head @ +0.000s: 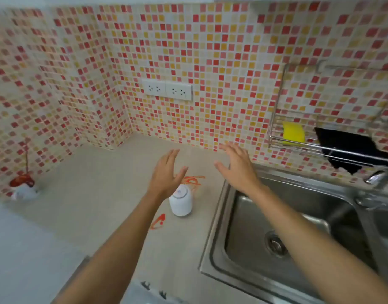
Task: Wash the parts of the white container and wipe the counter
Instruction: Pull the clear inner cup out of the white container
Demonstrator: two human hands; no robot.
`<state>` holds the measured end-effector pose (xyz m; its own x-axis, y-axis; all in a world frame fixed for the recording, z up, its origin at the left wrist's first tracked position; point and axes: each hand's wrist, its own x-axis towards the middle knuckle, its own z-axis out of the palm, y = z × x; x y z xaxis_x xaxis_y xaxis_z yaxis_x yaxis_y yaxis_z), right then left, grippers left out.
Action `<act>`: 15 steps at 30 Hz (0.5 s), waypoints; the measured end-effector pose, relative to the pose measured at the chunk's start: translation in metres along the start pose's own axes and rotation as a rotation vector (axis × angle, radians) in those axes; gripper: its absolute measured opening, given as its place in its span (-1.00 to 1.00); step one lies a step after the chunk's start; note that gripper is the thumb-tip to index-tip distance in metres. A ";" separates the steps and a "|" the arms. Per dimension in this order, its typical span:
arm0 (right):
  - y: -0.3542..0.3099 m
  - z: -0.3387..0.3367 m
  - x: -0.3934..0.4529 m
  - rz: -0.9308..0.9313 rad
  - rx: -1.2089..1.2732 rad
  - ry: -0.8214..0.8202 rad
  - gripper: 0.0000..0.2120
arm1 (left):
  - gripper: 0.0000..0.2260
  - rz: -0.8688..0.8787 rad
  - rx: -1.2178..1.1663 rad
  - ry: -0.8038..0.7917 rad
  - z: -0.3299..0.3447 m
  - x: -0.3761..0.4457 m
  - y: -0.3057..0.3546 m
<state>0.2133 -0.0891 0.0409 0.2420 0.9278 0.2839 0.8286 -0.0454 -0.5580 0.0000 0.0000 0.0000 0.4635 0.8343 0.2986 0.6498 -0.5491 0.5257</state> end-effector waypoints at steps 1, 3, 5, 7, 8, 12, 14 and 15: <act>-0.002 0.016 -0.002 0.014 0.001 -0.051 -0.51 | -0.48 -0.042 -0.021 -0.029 0.001 -0.005 -0.013; -0.002 0.048 -0.006 0.040 -0.016 -0.149 -0.49 | -0.45 -0.096 -0.057 -0.091 0.010 -0.015 -0.041; -0.005 0.079 -0.014 0.093 0.005 -0.242 -0.45 | -0.37 -0.093 -0.098 -0.173 0.020 -0.026 -0.067; -0.008 0.104 -0.016 0.119 0.032 -0.275 -0.41 | -0.33 -0.073 -0.157 -0.247 0.029 -0.029 -0.088; -0.010 0.115 -0.017 0.127 0.043 -0.289 -0.39 | -0.34 -0.066 -0.171 -0.287 0.032 -0.029 -0.094; -0.012 0.149 -0.024 0.192 0.112 -0.326 -0.31 | -0.36 -0.039 -0.233 -0.404 0.049 -0.026 -0.115; -0.011 0.159 -0.027 0.194 0.142 -0.310 -0.29 | -0.45 -0.020 -0.287 -0.444 0.056 -0.025 -0.119; -0.011 0.163 -0.029 0.199 0.153 -0.304 -0.27 | -0.46 -0.004 -0.313 -0.457 0.058 -0.026 -0.119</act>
<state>0.1149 -0.0549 -0.0885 0.2106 0.9749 -0.0725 0.6903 -0.2008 -0.6951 -0.0546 0.0408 -0.1161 0.7207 0.6919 -0.0433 0.4744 -0.4467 0.7585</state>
